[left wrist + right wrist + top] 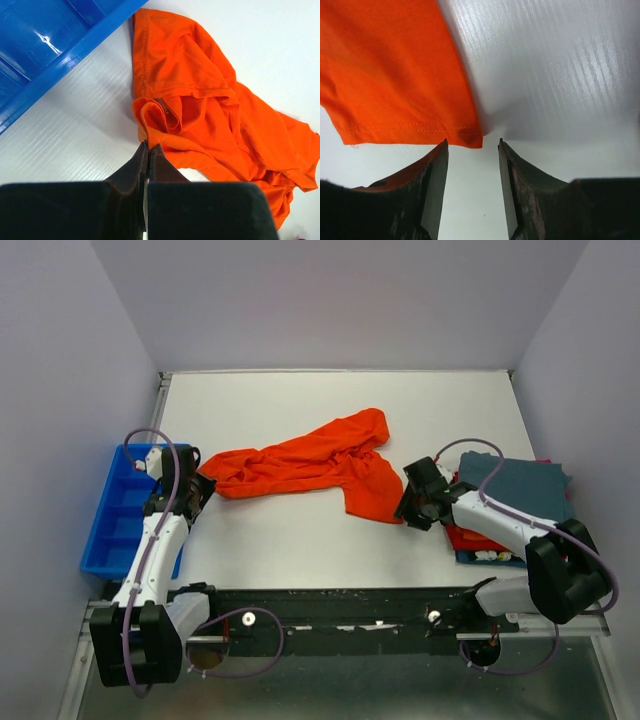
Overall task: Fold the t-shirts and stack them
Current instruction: Flatten out the tshirt
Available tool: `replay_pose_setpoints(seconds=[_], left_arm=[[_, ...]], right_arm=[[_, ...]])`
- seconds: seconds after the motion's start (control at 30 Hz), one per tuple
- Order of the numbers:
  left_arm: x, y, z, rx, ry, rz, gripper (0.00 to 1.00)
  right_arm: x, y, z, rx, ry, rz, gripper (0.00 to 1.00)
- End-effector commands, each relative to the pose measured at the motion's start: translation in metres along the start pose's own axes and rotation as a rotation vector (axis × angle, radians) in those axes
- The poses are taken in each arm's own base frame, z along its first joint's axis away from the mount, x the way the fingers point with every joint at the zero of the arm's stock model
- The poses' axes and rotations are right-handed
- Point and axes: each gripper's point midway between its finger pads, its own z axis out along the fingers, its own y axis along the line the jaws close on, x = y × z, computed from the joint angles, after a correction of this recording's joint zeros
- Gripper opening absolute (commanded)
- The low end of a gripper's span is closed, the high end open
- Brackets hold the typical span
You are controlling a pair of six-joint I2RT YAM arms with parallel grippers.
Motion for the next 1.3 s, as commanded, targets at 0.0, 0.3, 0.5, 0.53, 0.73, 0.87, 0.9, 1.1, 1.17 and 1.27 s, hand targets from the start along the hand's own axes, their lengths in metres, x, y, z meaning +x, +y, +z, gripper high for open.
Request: replay_pose_setpoints(seconds=[0.0,0.3,0.5,0.53,0.73,0.87,0.9,1.1,1.17,1.27], left_arm=[[-0.003,0.007,-0.002,-0.010,-0.031,0.009,0.00],[0.002,0.010,0.001,-0.013,-0.012,0.017,0.00],[0.004,-0.003,0.008,0.027,0.013,-0.017,0.00],[0.005,-0.012,0.011,0.052,0.027,-0.045,0.00],[-0.021,-0.067,0.022,0.124,0.050,-0.120,0.00],[-0.057,-0.112,0.017,0.170,0.020,-0.129,0.00],[-0.065,-0.122,0.015,0.176,0.018,-0.129,0.00],[-0.131,-0.217,-0.054,0.403,-0.032,-0.098,0.00],[-0.154,-0.239,-0.087,0.470,-0.081,-0.074,0.00],[-0.182,-0.256,-0.141,0.530,-0.159,-0.022,0.00]], right_arm=[[0.005,-0.006,0.017,0.035,0.012,0.011,0.51],[0.008,-0.006,0.026,0.039,0.017,0.040,0.05],[-0.037,0.027,-0.003,-0.048,-0.099,0.015,0.01],[-0.049,0.035,-0.009,-0.067,-0.127,0.009,0.01],[-0.156,0.103,-0.079,-0.298,-0.291,0.053,0.01],[-0.231,0.122,-0.140,-0.381,-0.417,0.078,0.01],[-0.250,0.123,-0.160,-0.404,-0.451,0.084,0.01],[-0.315,0.125,-0.307,-0.620,-0.684,0.053,0.01],[-0.314,0.126,-0.362,-0.669,-0.800,-0.024,0.01],[-0.297,0.122,-0.435,-0.735,-0.942,-0.119,0.01]])
